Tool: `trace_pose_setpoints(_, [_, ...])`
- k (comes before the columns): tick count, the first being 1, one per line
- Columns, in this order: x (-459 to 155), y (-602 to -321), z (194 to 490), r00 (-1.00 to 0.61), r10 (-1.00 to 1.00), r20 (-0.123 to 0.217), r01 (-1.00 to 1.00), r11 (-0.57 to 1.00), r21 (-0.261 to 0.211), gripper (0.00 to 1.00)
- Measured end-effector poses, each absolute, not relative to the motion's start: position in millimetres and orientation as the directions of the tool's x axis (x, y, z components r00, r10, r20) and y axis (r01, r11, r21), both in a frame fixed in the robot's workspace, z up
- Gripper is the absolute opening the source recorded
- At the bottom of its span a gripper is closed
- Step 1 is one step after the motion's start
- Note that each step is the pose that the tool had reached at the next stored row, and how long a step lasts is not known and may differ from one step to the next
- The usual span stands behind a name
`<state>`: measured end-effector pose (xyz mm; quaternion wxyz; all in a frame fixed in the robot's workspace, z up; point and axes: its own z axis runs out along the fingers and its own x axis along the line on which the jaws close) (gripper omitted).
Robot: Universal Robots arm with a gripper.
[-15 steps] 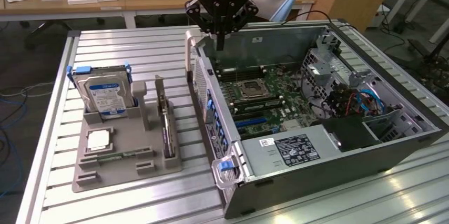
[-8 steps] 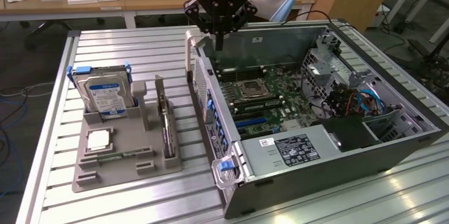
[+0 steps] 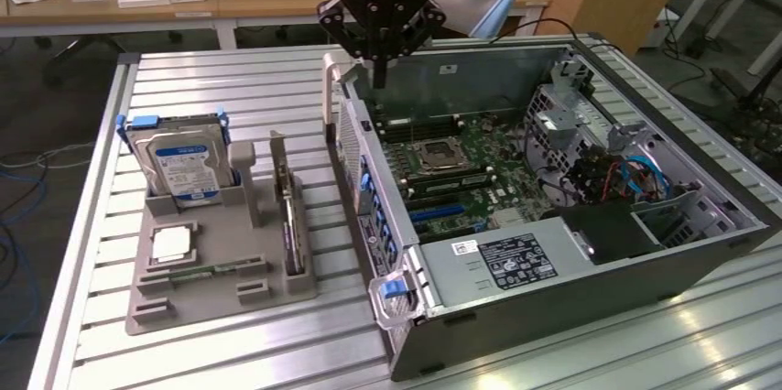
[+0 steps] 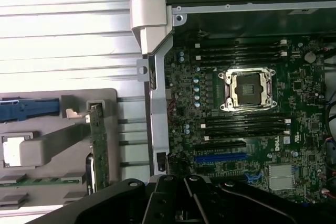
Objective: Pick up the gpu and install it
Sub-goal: 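Reach for the gpu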
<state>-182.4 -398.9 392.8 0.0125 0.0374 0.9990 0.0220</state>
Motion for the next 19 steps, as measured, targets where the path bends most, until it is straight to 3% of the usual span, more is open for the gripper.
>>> trace_pose_setpoints(19, [-194.9, -398.8, 392.8, -0.997, 0.075, -0.023, 0.074, 0.996, 0.045, 0.11])
